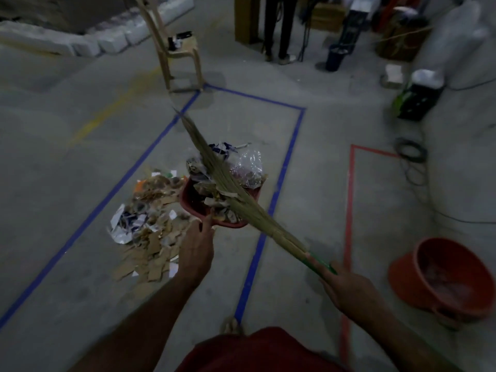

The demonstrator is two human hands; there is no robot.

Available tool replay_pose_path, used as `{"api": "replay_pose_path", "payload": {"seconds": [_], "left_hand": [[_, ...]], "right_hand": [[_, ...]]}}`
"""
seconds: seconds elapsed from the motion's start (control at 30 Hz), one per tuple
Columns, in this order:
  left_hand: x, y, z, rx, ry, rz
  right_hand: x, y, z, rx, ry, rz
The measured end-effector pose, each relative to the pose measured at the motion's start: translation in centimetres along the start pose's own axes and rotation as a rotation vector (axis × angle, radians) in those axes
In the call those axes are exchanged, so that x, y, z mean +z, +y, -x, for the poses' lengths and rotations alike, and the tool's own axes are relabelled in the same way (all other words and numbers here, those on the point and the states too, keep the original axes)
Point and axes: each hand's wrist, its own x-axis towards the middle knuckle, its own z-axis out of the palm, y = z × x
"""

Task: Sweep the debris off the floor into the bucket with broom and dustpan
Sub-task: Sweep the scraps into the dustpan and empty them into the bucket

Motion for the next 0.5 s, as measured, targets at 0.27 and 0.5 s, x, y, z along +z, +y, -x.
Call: {"api": "replay_pose_path", "payload": {"seconds": [0.27,0.5], "left_hand": [[6.7,12.5,3.4,0.246,-0.085,-0.088],[14.1,26.9,10.0,0.369,-0.188,-0.089]], "right_hand": [[2.0,7.5,13.9,0.293,-0.033,-0.053],[3.3,16.1,27.0,0.411,0.001,-0.083]]}}
